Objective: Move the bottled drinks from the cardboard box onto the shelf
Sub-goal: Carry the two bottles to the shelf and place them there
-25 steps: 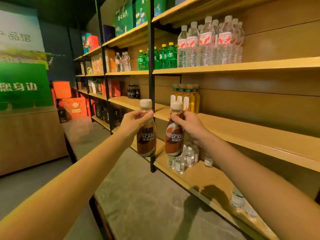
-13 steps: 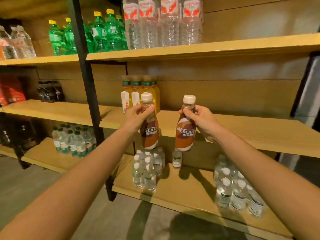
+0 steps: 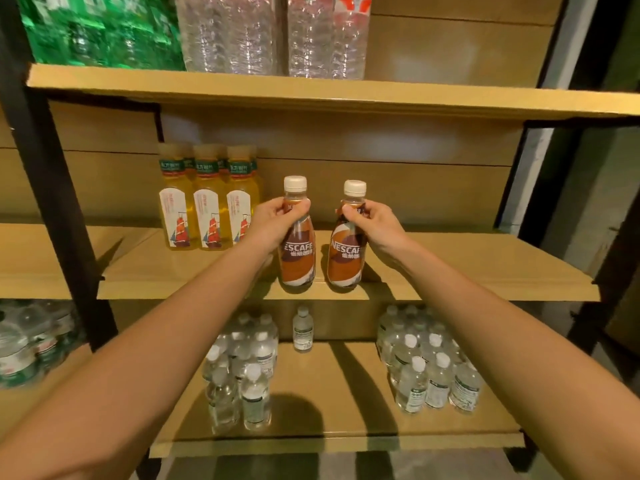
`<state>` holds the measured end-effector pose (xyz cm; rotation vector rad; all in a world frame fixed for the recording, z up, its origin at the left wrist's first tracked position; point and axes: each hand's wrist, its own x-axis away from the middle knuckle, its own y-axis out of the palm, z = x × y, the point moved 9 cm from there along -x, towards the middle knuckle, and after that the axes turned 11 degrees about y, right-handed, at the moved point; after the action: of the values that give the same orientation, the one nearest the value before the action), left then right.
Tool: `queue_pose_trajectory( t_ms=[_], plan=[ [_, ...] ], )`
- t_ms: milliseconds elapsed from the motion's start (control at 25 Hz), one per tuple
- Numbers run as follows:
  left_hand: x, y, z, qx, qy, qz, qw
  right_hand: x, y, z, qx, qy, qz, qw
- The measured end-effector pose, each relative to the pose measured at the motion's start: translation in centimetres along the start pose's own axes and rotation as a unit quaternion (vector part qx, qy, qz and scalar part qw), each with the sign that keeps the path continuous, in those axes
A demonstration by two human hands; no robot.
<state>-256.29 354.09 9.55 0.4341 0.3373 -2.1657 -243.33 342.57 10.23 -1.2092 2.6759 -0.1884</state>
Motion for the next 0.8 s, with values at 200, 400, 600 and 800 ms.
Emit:
queue_pose_trajectory(
  t_ms=[200,400,600,800],
  plan=[
    [-3.1,0.7,-2.0,0.003,-0.001,-0.004,1.0,-3.3,-0.1,0.8,0.015,0.006,-0.007,1.0],
    [-6.0,2.7,-2.9,-0.008,0.017,-0.035,0.999,-6.7,-0.3,1.2,0.028,0.0,-0.013,1.0],
    [-7.0,3.6,-4.0,0.009,0.024,-0.034,0.999,-8.2,0.4,1.9,0.011,-0.014,-0.047,0.999],
    [-6.2,3.3,-4.0,-0.035,0.029,-0.055,0.997,-7.9,0.0,2.5,0.026,-0.009,-0.018,0.999]
  ],
)
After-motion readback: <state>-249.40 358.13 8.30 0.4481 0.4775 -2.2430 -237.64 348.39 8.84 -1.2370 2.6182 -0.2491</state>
